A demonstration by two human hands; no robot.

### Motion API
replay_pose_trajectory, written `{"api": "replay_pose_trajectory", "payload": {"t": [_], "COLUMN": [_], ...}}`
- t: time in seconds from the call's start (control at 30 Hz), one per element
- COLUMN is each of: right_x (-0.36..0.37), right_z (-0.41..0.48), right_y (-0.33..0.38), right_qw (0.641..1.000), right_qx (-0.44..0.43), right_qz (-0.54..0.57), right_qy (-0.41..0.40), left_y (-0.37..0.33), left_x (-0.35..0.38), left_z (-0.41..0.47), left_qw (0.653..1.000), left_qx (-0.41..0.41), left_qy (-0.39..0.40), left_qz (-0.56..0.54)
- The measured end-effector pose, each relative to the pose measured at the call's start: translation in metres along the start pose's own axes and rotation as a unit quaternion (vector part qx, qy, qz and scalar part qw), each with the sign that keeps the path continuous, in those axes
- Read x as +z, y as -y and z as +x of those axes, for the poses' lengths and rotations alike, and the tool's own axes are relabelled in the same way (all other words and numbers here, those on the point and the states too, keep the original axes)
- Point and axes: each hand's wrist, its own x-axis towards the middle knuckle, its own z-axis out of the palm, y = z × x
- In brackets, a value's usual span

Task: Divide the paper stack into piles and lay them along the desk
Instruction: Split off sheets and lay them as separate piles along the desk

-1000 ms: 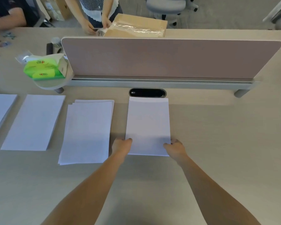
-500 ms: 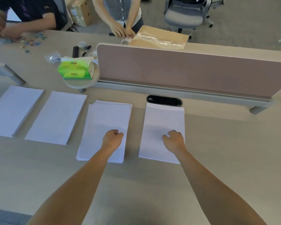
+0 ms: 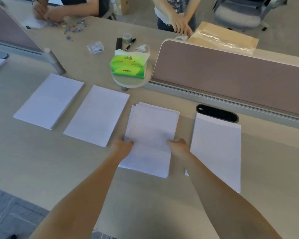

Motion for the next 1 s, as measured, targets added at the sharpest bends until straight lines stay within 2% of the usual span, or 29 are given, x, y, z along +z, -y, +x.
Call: {"api": "replay_pose_trajectory", "payload": {"t": [0.23, 0.37, 0.53, 0.7, 0.9, 1.0], "right_x": [0.020, 0.029, 0.039, 0.045, 0.029, 0.013], "right_z": [0.001, 0.001, 0.009, 0.010, 0.002, -0.011], "right_y": [0.026, 0.032, 0.032, 0.031, 0.029, 0.038], "right_qw": [0.999, 0.998, 0.990, 0.966, 0.960, 0.947], "right_qx": [0.013, 0.017, 0.048, 0.097, 0.037, -0.018], "right_qz": [0.037, 0.056, 0.131, 0.223, 0.260, 0.286], "right_qy": [-0.022, 0.013, 0.030, 0.083, 0.103, 0.145], "left_y": [0.000, -0.003, -0.004, -0.002, -0.002, -0.004], "left_x": [-0.002, -0.002, -0.003, -0.006, -0.018, -0.032], "left_z": [0.006, 0.007, 0.007, 0.008, 0.010, 0.012], "left_qw": [1.000, 0.999, 0.998, 0.999, 1.000, 0.998], "left_qx": [0.002, 0.006, 0.008, -0.005, -0.011, 0.026], "left_qy": [0.017, 0.023, 0.046, 0.037, 0.000, 0.011], "left_qz": [-0.004, 0.031, 0.046, 0.023, 0.017, -0.051]}}
